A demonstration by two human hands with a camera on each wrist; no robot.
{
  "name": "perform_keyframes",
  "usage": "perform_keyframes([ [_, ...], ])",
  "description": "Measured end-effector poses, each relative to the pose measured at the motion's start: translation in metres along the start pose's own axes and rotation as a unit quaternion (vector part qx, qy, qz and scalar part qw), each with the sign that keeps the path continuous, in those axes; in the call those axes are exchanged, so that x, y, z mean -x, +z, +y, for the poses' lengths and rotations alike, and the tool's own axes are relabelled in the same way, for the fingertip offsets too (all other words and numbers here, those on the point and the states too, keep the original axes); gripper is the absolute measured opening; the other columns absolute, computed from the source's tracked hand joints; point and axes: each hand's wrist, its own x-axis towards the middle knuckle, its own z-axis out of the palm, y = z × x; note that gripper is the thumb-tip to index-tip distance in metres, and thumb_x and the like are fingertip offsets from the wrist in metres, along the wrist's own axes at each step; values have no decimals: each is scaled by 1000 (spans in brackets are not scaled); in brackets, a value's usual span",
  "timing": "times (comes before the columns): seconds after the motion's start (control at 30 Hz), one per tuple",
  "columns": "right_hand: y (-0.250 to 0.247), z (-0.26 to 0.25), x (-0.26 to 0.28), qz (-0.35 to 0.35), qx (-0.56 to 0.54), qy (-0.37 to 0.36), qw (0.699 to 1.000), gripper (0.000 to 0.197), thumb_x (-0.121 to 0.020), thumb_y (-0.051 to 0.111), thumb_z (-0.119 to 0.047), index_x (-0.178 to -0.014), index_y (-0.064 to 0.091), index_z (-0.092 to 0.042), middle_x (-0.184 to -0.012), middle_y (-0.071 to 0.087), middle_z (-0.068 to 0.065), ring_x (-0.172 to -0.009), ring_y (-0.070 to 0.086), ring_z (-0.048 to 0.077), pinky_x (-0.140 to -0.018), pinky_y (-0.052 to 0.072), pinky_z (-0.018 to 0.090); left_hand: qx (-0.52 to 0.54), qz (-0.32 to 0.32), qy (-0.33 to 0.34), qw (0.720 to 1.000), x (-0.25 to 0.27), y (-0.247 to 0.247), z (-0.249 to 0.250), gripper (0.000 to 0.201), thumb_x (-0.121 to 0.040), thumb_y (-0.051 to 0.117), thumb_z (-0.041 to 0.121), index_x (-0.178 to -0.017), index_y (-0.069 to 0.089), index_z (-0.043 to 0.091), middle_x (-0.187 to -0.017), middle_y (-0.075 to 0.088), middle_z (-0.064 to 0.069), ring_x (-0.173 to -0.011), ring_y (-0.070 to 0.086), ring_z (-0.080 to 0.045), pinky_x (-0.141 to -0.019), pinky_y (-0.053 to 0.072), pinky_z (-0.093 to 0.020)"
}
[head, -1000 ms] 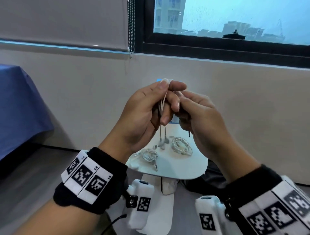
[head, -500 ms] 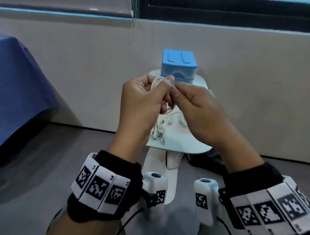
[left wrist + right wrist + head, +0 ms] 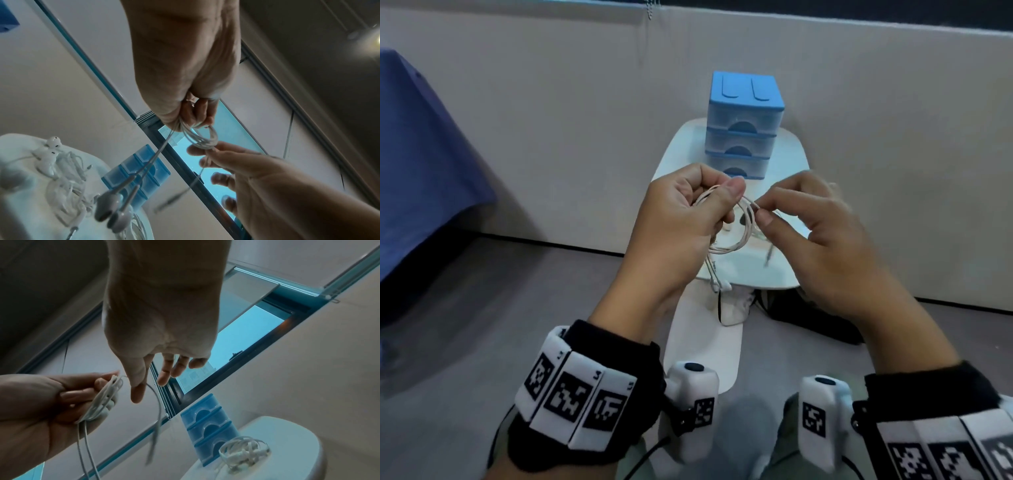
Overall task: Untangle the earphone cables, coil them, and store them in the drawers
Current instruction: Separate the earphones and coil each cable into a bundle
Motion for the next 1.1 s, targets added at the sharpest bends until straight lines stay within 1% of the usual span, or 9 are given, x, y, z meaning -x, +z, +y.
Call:
perform_keyframes([
  [0.1,0,-9,-10,7,-14,30,999,12,-96,70,-25,-94,78,-34,-97,59,-6,-87,56,8,-76,39,17,33,-9,-11,999,0,1,4,18,-98,68,17,-82,64,11,-64,55,0,-46,34,-6,-48,31,-18],
  [0.2,5,-19,-19,-2,-153,55,987,13,-95,71,-11,-98,82,-18,-85,73,2,-79,67,19,-71,51,31,54,-7,-6,999,0,4,6,17,-99,67,16,-83,65,9,-64,55,-1,-46,35,-5,-48,32,-18],
  [0.3,9,-29,-21,2,-367,117,923,25,-91,68,5,-112,75,-5,-94,77,15,-84,74,29,-77,58,34,46,9,22,999,-1,2,8,16,-99,67,16,-85,66,8,-63,56,-2,-45,40,-4,-48,35,-17],
  [0.4,10,-33,-21,-3,-472,171,865,44,-88,61,15,-128,65,-4,-86,71,18,-76,71,26,-76,58,33,22,26,50,998,1,-1,9,18,-99,67,17,-84,65,9,-62,59,-4,-47,46,-6,-49,38,-15],
  [0.63,2,-46,-17,-53,-527,200,824,69,-74,63,-7,-141,58,-22,-82,70,5,-69,63,15,-75,43,28,13,24,90,996,4,-2,15,20,-100,66,16,-83,59,8,-62,60,-4,-53,54,-18,-58,46,-33],
  [0.77,-3,-48,-16,-106,-537,193,814,70,-74,64,-4,-142,55,-15,-78,61,5,-71,58,14,-74,35,33,4,7,98,995,6,1,23,21,-100,65,10,-87,55,-3,-62,63,-6,-53,59,-16,-55,52,-30],
  [0.9,-10,-50,-16,-121,-505,166,838,79,-75,69,4,-148,47,-17,-81,65,6,-75,62,15,-77,44,29,-49,24,109,993,5,0,22,20,-98,69,17,-85,60,5,-69,67,0,-62,62,-16,-61,53,-36],
  [0.97,-9,-49,-16,-117,-455,127,874,90,-78,72,14,-153,37,-20,-78,62,9,-77,64,16,-78,52,25,-53,29,113,992,4,2,22,20,-98,69,17,-86,60,5,-71,71,-7,-66,66,-27,-64,56,-41],
  [1.1,-6,-47,-16,-55,-250,31,966,90,-89,72,8,-157,29,-34,-81,66,7,-85,69,18,-91,56,36,-71,62,126,988,4,4,21,19,-98,69,15,-84,61,6,-66,68,5,-62,63,-7,-60,50,-23],
])
